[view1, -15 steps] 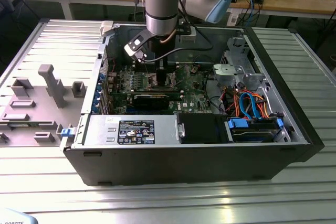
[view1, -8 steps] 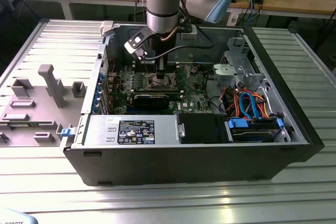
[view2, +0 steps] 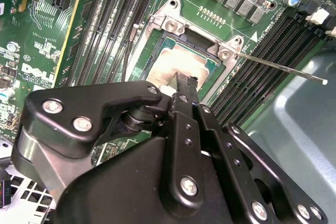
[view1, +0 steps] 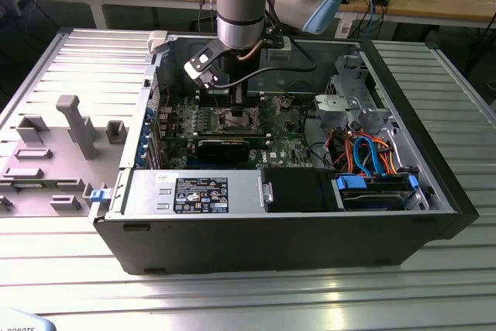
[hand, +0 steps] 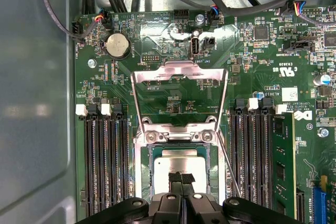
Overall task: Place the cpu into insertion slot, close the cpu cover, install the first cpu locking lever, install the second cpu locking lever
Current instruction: 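Close the cpu cover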
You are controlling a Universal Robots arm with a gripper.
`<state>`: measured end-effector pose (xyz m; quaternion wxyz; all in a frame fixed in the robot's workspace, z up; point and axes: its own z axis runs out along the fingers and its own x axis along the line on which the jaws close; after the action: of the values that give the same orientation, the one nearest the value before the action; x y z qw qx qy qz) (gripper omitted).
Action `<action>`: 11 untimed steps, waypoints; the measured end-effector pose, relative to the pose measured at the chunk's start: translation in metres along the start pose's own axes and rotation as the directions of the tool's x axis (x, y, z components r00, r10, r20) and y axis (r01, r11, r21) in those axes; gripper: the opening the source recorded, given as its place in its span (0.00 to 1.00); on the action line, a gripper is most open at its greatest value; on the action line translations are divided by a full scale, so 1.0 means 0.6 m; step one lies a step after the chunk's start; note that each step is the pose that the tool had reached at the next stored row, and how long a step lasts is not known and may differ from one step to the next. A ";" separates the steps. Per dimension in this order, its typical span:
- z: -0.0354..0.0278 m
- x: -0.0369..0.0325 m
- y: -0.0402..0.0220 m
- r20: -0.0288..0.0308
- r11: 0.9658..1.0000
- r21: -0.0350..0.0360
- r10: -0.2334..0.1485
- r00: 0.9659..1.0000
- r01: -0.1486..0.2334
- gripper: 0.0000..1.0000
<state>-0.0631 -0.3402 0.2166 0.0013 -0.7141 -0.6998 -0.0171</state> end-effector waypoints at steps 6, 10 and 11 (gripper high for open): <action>0.000 0.000 0.000 0.000 1.000 0.000 0.000 1.000 0.000 0.11; -0.001 0.000 0.000 0.000 1.000 0.000 0.000 1.000 0.000 0.11; -0.002 0.000 0.000 0.000 1.000 0.000 0.000 1.000 0.000 0.11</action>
<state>-0.0629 -0.3402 0.2176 0.0013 -0.7141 -0.6998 -0.0171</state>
